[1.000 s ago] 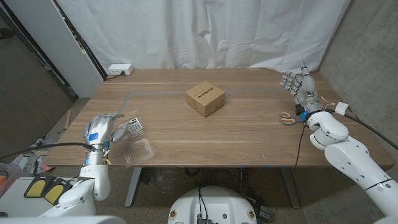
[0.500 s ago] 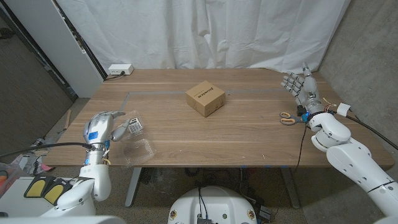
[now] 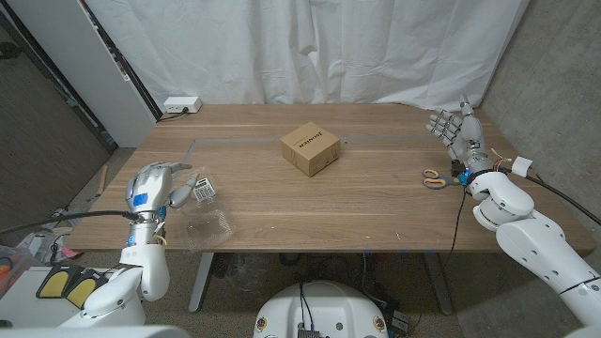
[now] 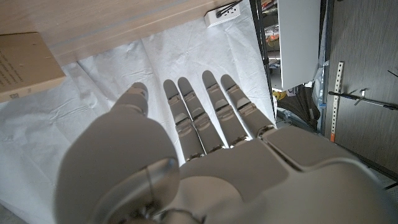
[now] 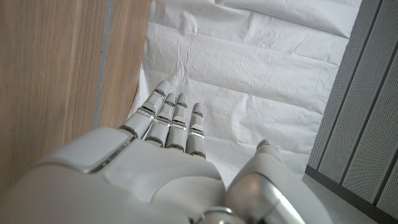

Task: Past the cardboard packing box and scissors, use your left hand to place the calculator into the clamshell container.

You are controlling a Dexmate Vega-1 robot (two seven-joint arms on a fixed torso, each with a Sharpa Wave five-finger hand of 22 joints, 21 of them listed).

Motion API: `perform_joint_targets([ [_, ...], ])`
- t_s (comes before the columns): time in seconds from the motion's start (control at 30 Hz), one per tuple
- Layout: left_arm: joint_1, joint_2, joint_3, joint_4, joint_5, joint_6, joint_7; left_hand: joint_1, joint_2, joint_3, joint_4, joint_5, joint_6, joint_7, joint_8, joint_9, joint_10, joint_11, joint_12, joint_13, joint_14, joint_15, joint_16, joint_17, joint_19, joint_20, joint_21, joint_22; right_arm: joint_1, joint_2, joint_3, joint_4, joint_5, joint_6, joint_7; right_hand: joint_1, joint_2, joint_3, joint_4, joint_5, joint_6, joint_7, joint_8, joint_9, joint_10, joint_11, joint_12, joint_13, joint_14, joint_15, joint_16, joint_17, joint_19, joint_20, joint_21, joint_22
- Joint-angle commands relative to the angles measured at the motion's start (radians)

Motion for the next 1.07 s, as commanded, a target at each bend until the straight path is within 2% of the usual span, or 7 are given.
perform_joint_targets([
  [0.03, 0.030, -0.019, -0.050, -0.053, 0.029, 0.009, -0.027, -0.003, 0.011, 0.008, 0.004, 0.005, 0.018, 0.003, 0.010, 0.003, 0.015, -0.001, 0.010, -0.001, 0.013, -0.108, 0.006, 0.000, 0.011, -0.045, 0.008, 0.002, -0.020, 0.008, 0.012, -0.010, -0.003, 0.013, 0.000, 0.005, 0.009, -0.001, -0.005, -0.001, 0.005, -0.001, -0.004, 0.002, 0.005, -0.002, -0.001, 0.003, 0.008, 0.003, -0.002, 0.003, 0.012, -0.001, -0.001, 0.006],
  [0.4, 0.057, -0.053, -0.108, -0.086, 0.035, -0.038, -0.051, -0.001, 0.013, 0.009, 0.003, 0.004, 0.018, 0.004, 0.010, 0.002, 0.015, -0.001, 0.007, -0.001, 0.015, -0.104, 0.004, 0.000, 0.011, -0.041, 0.008, 0.002, -0.057, 0.013, 0.032, -0.042, -0.013, 0.019, -0.015, 0.005, 0.010, -0.002, -0.005, -0.001, 0.005, -0.001, -0.003, 0.002, 0.006, 0.001, 0.000, 0.003, 0.008, 0.004, -0.002, 0.003, 0.013, -0.001, -0.004, 0.006],
  [1.07, 0.094, -0.108, -0.165, -0.075, 0.079, -0.116, -0.068, 0.002, 0.016, 0.013, 0.002, 0.001, 0.014, 0.006, 0.007, 0.001, 0.013, 0.001, 0.003, -0.001, 0.019, -0.106, 0.002, -0.001, 0.011, -0.044, 0.006, 0.003, -0.098, 0.020, 0.051, -0.103, -0.033, 0.001, -0.039, 0.004, 0.010, -0.003, -0.006, -0.002, 0.005, -0.001, -0.003, 0.002, 0.005, -0.001, -0.001, 0.003, 0.008, 0.005, -0.002, 0.003, 0.015, -0.001, -0.009, 0.006],
])
